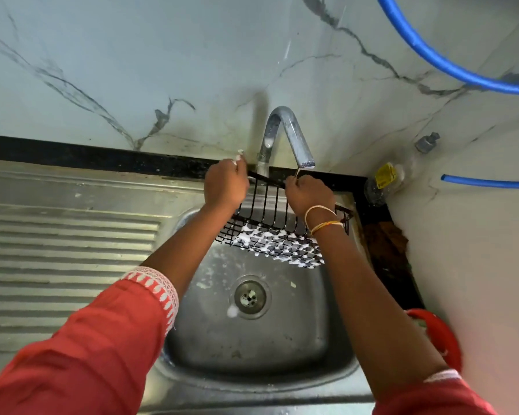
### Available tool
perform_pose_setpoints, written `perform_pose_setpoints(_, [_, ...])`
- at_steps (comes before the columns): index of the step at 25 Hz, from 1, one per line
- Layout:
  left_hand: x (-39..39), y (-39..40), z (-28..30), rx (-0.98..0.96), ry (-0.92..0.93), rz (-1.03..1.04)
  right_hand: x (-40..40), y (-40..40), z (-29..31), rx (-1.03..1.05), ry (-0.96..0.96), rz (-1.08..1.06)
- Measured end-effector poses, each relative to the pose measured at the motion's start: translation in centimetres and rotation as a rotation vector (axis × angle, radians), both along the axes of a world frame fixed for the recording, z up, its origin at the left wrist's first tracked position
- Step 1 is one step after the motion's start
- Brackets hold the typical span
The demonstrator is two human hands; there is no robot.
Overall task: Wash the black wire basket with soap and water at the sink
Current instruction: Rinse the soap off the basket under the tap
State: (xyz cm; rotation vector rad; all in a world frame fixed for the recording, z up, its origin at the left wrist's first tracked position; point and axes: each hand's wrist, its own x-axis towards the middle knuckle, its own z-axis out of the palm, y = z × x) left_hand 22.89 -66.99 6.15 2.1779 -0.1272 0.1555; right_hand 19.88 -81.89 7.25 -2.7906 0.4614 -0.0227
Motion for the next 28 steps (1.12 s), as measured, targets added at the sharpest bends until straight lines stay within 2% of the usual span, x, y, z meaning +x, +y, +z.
perform_pose_setpoints(1, [-0.5,-0.7,0.3,0.147,-0.085,-0.073,0.1,0.5,0.2,-0.066,-0.009,0.007])
perform_pose_setpoints(3, [-1.0,-1.9,0.6,0.362,-0.136,-0.119,-0.2,1.6,0.5,-0.194,-0.013,0.066])
perform_pose_setpoints(7, [-0.5,-1.2,-0.8,0.338,-0.013,-0.035,-1.7,0.6,-0.1,-0.321,-0.107,0.179])
perform_pose_setpoints(10, [-1.2,0.0,-1.1,0.438,-0.04,0.015,-2.1,-2.5,-0.3,-0.179,-0.044,0.026])
perform_pose_setpoints(13, [-2.3,-2.1,-1.0,0.497,-0.112,-0.098,-0.6,-0.5,0.5,-0.185,-0.045,0.005])
perform_pose_setpoints(15, [-2.7,-3.5,-0.7,0.448,-0.113,-0.125,0.1,0.9,1.5,-0.118,-0.055,0.036])
perform_pose_setpoints(16, [-2.2,-3.3,-0.7,0.424,-0.063,-0.104,0.3,0.4,1.4,0.017,-0.058,0.065])
perform_pose_setpoints(19, [-0.1,-1.1,-1.7,0.226,0.189,-0.064,-0.2,-1.4,0.4,0.731,-0.075,0.02])
perform_pose_setpoints(20, [0.1,-1.1,-1.8,0.175,0.223,-0.09,-0.3,-1.0,0.0,0.828,-0.094,-0.046])
perform_pose_setpoints(21, [0.1,-1.7,-1.9,0.136,0.236,-0.134,0.0,-0.2,-0.3,0.835,-0.106,-0.087])
perform_pose_setpoints(23, [-0.2,-3.5,-1.5,-0.032,0.289,-0.191,0.9,1.5,0.0,0.705,-0.064,-0.05])
perform_pose_setpoints(26, [0.5,-3.3,-1.0,-0.413,0.474,-0.067,0.7,0.2,0.0,0.481,-0.043,0.034])
perform_pose_setpoints(28, [1.0,-2.0,-1.1,-0.583,0.601,-0.014,-0.4,-2.3,-0.5,0.355,0.002,-0.01])
